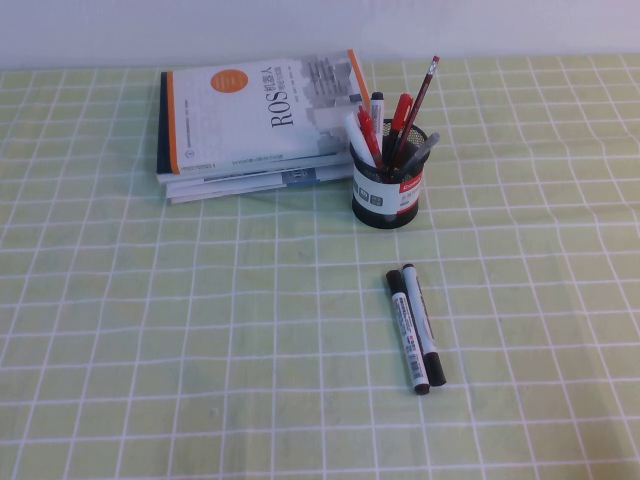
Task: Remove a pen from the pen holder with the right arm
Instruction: 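Take a marker out of the pen holder and lay it on the table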
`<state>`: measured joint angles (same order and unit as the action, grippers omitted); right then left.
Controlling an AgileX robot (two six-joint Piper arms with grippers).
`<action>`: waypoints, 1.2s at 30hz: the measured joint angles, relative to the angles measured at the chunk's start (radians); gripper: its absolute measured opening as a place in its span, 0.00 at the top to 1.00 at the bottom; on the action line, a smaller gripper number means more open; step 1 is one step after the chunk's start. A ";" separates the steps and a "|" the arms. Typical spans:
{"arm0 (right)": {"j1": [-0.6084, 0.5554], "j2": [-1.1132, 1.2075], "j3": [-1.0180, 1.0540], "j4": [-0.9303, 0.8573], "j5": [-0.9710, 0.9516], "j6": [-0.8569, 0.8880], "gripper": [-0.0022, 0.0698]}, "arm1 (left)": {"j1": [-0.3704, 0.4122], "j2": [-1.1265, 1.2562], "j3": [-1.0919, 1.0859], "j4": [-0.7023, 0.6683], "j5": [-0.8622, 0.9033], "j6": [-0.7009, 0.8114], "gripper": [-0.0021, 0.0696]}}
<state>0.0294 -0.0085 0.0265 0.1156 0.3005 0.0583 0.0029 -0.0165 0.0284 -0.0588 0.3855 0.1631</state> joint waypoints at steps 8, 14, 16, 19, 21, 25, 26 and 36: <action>0.000 0.000 0.000 0.271 -0.172 0.000 0.99 | 0.000 0.000 0.000 0.000 0.000 0.000 0.98; 0.000 0.000 0.000 0.350 -0.192 0.000 0.99 | 0.000 0.000 0.000 0.000 0.000 0.000 0.98; 0.000 0.000 0.000 0.355 -0.192 0.000 0.99 | 0.000 0.000 0.000 0.000 0.000 0.000 0.98; 0.000 0.000 0.000 0.362 -0.192 0.000 0.99 | 0.000 0.000 0.000 0.000 0.000 0.000 0.98; 0.000 0.000 0.000 0.365 -0.192 0.000 0.99 | 0.000 0.000 0.000 0.000 0.000 0.000 0.98; 0.000 0.002 -0.005 0.403 -0.134 0.000 0.99 | 0.000 0.000 0.000 0.000 0.000 0.000 0.98; 0.000 0.013 -0.022 0.414 -0.102 0.000 0.99 | 0.000 0.000 0.000 0.000 0.000 0.000 0.98; 0.000 0.368 -0.275 0.423 0.174 -0.086 0.99 | 0.000 0.000 0.000 0.000 0.000 0.000 0.98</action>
<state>0.0294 0.3595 -0.2488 0.5382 0.4745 -0.0273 0.0029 -0.0165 0.0284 -0.0588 0.3855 0.1631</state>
